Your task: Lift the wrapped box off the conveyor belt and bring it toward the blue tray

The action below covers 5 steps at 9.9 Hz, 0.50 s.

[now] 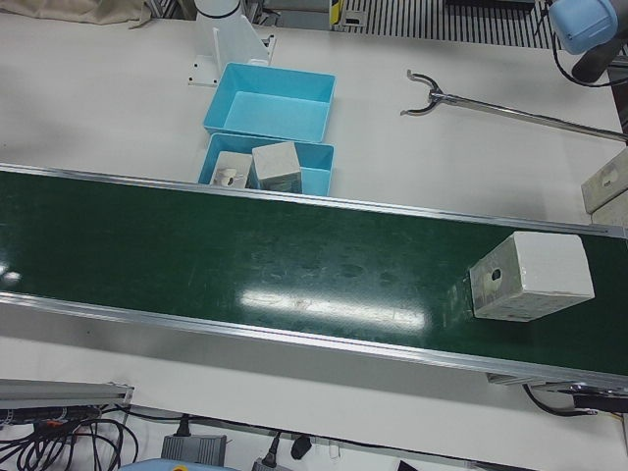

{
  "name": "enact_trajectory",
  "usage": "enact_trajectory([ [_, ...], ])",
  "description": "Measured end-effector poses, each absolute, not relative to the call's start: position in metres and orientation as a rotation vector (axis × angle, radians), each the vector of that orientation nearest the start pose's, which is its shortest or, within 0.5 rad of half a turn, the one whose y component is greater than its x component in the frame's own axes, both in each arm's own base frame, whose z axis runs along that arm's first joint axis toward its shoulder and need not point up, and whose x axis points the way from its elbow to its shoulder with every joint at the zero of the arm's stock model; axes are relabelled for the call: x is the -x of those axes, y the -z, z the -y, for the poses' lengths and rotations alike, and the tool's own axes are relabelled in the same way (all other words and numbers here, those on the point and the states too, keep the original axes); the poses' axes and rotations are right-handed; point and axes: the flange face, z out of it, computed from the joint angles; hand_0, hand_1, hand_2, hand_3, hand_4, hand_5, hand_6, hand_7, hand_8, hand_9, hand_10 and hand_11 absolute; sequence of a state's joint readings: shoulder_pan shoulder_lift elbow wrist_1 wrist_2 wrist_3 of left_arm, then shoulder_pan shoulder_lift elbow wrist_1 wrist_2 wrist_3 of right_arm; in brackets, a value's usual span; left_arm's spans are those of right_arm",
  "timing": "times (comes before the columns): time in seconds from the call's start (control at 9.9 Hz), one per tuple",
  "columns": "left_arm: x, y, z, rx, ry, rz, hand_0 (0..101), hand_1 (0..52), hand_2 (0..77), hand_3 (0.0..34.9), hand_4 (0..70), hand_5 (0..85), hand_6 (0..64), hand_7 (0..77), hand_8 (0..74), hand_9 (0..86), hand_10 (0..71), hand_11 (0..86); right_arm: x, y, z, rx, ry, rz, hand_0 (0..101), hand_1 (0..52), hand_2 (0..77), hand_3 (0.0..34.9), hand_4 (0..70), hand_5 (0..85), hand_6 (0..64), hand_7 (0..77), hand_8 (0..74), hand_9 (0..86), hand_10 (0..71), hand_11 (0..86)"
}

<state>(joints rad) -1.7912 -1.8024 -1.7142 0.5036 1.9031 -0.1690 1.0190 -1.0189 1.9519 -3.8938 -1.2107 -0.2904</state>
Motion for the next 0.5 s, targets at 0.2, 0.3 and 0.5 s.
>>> enact_trajectory([
  [0.2, 0.217, -0.543, 0.508, 0.345, 2.405, -2.104, 0, 0.0, 0.5, 0.0, 0.0, 1.1, 0.0, 0.0, 0.0, 0.0, 0.0, 0.0, 0.151, -0.289, 0.570, 0.033, 2.158, -2.627, 42, 9.3, 6.5, 28.7, 0.5, 2.7, 0.5, 0.0, 0.0, 1.1, 0.0, 1.1],
  [0.3, 0.217, -0.543, 0.508, 0.346, 2.405, -2.104, 0, 0.0, 0.5, 0.0, 0.0, 1.1, 0.0, 0.0, 0.0, 0.0, 0.0, 0.0, 0.152, -0.288, 0.569, 0.025, 2.152, -2.633, 42, 9.3, 7.6, 25.2, 0.5, 4.4, 0.5, 0.0, 0.0, 1.1, 0.0, 1.1],
  [0.5, 0.217, -0.543, 0.508, 0.345, 2.405, -2.104, 0, 0.0, 0.5, 0.0, 0.0, 1.1, 0.0, 0.0, 0.0, 0.0, 0.0, 0.0, 0.162, -0.286, 0.567, -0.004, 2.108, -2.671, 42, 9.3, 8.7, 16.1, 0.0, 4.9, 0.5, 0.0, 0.0, 1.1, 0.0, 1.1],
])
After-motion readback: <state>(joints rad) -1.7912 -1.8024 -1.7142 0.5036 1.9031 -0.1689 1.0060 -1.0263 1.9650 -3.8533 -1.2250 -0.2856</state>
